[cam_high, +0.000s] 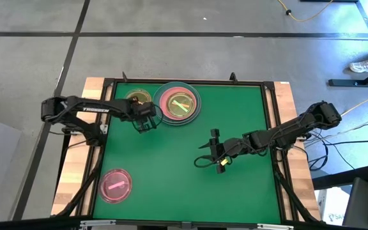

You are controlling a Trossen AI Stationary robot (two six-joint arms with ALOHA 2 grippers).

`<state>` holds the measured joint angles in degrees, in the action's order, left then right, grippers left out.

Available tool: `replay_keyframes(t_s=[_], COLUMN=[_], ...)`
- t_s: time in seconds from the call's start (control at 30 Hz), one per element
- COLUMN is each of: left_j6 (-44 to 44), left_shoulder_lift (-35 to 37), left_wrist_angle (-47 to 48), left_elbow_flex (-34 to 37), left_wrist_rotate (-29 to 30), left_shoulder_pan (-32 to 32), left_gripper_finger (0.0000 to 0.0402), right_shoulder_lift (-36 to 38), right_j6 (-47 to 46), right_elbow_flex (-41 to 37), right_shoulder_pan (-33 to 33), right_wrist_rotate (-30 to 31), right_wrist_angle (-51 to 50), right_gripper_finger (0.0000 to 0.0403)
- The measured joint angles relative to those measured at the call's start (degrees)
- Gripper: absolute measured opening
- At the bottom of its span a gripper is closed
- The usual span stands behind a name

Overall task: Stack plastic plates
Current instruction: Stack the orange plate on top of the light green plate

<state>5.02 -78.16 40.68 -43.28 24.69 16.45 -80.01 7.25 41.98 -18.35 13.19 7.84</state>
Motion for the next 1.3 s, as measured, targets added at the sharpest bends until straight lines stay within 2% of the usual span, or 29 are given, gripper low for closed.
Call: replay_keyframes(t_s=[0.33,0.53,0.7,0.83,1.03,1.3], left_j6=[-2.6,-2.6,-2.7,-2.8,-4.2,-4.2], left_shoulder_lift=[-8.8,-11.2,-11.5,-11.5,-11.5,-10.9], left_wrist_angle=[-5.4,-7.8,-8.2,-8.2,-8.2,-7.7], left_elbow_flex=[1.0,1.0,1.0,1.0,1.0,1.0], left_wrist_rotate=[0.2,3.6,3.8,3.8,1.5,4.1], left_shoulder_pan=[5.5,7.3,8.8,9.6,9.7,7.6], left_gripper_finger=[0.0124,0.0124,0.0121,0.009,0.001,0.0002], right_shoulder_lift=[0.0,0.0,0.0,0.0,0.0,0.0], right_j6=[0.0,0.1,0.1,0.1,0.1,0.1], right_elbow_flex=[0.0,0.0,0.0,0.0,0.0,0.0], right_shoulder_pan=[0.0,0.0,0.0,0.0,0.0,0.0], right_wrist_rotate=[0.3,0.3,0.3,0.3,0.3,0.3], right_wrist_angle=[-0.2,-0.3,-0.3,-0.4,-0.4,-0.4], right_gripper_finger=[0.0172,0.0172,0.0172,0.0172,0.0172,0.0172])
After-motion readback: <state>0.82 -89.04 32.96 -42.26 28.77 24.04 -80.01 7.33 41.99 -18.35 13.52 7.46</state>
